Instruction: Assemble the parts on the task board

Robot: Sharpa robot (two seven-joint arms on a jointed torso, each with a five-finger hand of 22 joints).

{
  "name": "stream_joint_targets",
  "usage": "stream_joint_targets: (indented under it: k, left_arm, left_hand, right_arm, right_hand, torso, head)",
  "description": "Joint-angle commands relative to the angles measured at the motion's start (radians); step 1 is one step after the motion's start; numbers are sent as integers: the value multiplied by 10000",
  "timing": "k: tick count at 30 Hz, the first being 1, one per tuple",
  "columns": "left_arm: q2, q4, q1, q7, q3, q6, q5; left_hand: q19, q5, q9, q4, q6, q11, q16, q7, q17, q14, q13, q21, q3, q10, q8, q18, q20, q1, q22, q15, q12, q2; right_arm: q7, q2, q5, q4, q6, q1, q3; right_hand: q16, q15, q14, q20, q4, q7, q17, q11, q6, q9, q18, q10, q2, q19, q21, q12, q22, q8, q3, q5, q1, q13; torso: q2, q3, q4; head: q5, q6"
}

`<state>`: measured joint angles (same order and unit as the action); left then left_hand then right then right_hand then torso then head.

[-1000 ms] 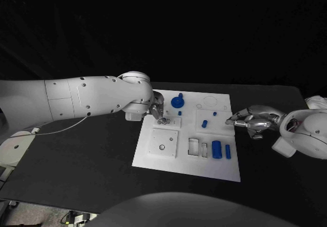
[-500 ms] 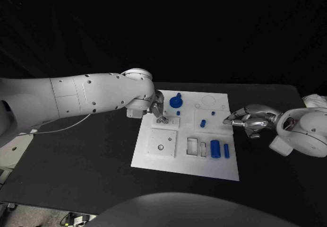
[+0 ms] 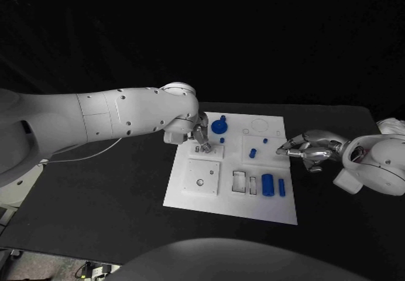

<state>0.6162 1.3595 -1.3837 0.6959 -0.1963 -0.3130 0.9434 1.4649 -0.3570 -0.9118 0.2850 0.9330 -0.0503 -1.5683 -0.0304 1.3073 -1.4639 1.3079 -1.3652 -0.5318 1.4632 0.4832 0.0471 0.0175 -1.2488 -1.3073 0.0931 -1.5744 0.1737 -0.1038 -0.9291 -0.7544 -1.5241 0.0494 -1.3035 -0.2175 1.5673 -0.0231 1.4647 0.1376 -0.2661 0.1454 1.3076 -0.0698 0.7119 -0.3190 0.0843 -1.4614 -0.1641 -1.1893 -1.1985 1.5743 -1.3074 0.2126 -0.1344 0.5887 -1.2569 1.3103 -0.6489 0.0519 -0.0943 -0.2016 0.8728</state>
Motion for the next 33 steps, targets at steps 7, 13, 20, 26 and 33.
stream_joint_targets:
  k: [7, 13, 20, 26, 33]
  left_arm:
    - [-389, -574, -11, 847, 22, -708, -649]
    - [-475, -780, -11, 1161, 29, -922, -687]
    - [-550, -965, -10, 1392, 32, -1052, -696]
    - [-698, -1184, -10, 1532, 45, -1171, -698]
    - [-855, -1390, -10, 1641, 63, -1345, -539]
  left_hand:
    - [-22, 58, 33, -24, 115, 18, -25, 98, 2635, -1069, 2629, 48, -64, 1076, -67, 43, 20, 75, -1695, 0, 36, -48]
    - [-16, 41, 66, -105, 107, 16, -25, 102, 2635, -1069, 2629, 43, -119, 1076, -119, 42, 24, 44, -1703, -1, 36, -47]
    - [-10, 22, 84, -171, 129, 14, -25, 104, 2635, -1069, 2629, 37, -160, 1076, -143, 40, 25, 23, -1710, 0, 36, -47]
    - [15, -14, 98, -240, 191, 10, -25, 109, 2635, -1069, 2629, -3, -199, 1076, -153, 31, 24, 24, -1731, 4, 36, -42]
    - [45, -47, 104, -322, 363, -7, -25, 130, 2635, -1069, 2629, -33, -269, 1076, -174, 25, 14, 117, -1753, 20, 36, -74]
  right_arm:
    - [83, 13, -22, 7, 155, 25, -3]
    - [85, 13, -22, 6, 158, 29, -3]
    - [96, 19, -21, 13, 157, 35, -3]
    - [116, 41, -19, 18, 165, 47, -3]
    - [114, 30, -15, 22, 176, 55, -3]
  right_hand:
    - [35, -44, 1061, 33, -14, 44, 2632, -3, 53, 11, 193, -1094, -6, 80, 48, -35, -1248, -28, 72, 44, -115, 2605]
    - [35, -44, 1061, 33, -14, 44, 2632, -3, 53, 11, 193, -1094, -6, 80, 48, -35, -1248, -28, 72, 44, -115, 2605]
    - [35, -43, 1061, 32, -8, 46, 2632, -3, 54, 12, 195, -1094, -4, 85, 54, -35, -1246, -28, 83, 50, -126, 2605]
    - [35, -43, 1061, 32, 0, 48, 2632, -4, 54, 13, 197, -1094, -3, 92, 63, -35, -1243, -29, 95, 56, -138, 2605]
    - [35, -43, 1061, 31, 5, 49, 2632, -4, 54, 14, 202, -1094, -3, 109, 82, -35, -1237, -30, 105, 61, -147, 2605]
  torso:
    - [-11, -9, -20]
    - [-14, -10, -6]
    - [-11, -8, 6]
    - [-7, -11, 0]
    - [-10, -7, 4]
  head:
    - [-35, -2]
    - [-28, -2]
    - [-98, -2]
    - [-266, -2]
    - [-329, -2]
